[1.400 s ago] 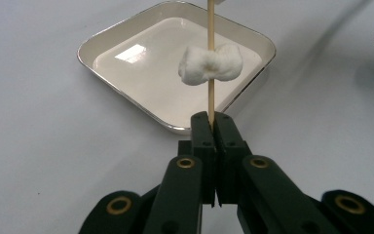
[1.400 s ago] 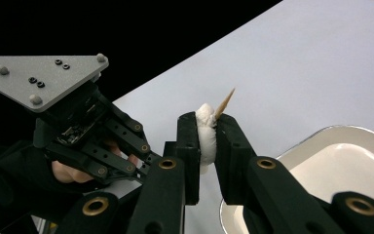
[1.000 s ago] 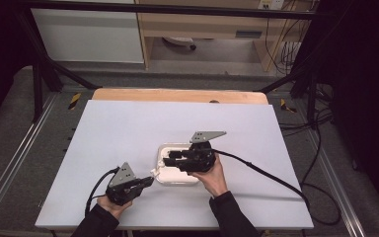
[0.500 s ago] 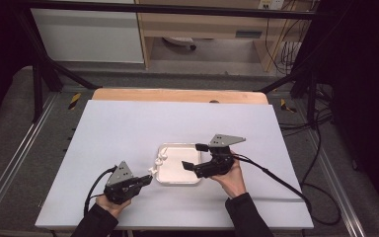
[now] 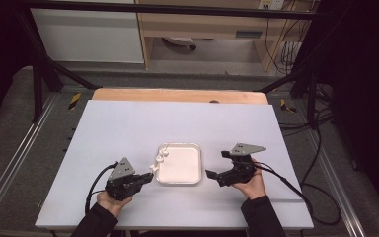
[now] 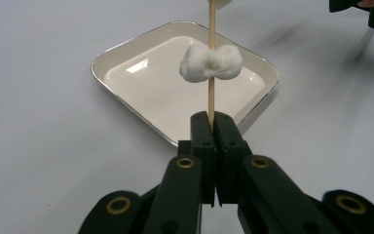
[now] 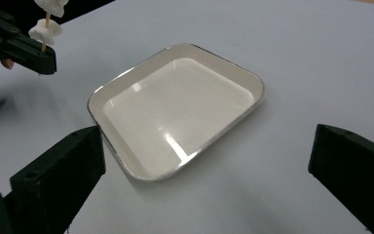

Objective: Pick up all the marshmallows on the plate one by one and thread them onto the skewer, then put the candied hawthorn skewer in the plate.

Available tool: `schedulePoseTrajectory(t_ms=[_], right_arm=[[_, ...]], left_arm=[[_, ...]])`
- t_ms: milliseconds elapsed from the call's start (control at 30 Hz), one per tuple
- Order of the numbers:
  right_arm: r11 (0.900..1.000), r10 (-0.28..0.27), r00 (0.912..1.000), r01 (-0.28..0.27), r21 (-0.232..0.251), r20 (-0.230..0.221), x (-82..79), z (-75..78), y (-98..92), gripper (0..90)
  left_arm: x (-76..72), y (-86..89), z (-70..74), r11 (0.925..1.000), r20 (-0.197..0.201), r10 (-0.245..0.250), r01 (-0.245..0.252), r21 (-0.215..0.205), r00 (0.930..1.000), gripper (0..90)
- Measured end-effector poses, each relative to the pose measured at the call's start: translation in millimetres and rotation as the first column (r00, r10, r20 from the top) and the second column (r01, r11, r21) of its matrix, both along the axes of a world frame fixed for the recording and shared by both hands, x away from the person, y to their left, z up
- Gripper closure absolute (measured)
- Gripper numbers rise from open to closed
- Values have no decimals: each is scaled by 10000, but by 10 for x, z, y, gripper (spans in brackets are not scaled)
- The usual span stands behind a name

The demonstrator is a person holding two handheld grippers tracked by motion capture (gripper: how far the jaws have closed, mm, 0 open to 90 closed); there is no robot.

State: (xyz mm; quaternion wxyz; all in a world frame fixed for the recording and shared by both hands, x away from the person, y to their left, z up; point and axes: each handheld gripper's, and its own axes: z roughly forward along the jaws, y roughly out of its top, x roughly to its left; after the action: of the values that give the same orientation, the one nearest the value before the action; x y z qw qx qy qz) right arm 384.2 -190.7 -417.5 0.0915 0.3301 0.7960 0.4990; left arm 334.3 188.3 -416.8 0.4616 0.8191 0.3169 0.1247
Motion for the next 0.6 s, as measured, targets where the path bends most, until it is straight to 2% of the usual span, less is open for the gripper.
schedulePoseTrajectory(t_ms=[267, 367, 600], right_arm=[[9978, -663, 9976, 663, -9, -184, -85, -164, -366, 6], [9963, -809, 9965, 802, -305, -226, -108, -204, -435, 6], [9931, -1079, 9937, 1064, -492, -291, -133, -231, -543, 6]], left_arm=[[71, -92, 77, 9997, -167, -21, 25, 225, 9999, 885], [110, -142, 99, 9994, -274, -27, 36, 331, 9996, 885], [249, -253, 118, 9987, -528, 52, -25, 502, 9986, 884]])
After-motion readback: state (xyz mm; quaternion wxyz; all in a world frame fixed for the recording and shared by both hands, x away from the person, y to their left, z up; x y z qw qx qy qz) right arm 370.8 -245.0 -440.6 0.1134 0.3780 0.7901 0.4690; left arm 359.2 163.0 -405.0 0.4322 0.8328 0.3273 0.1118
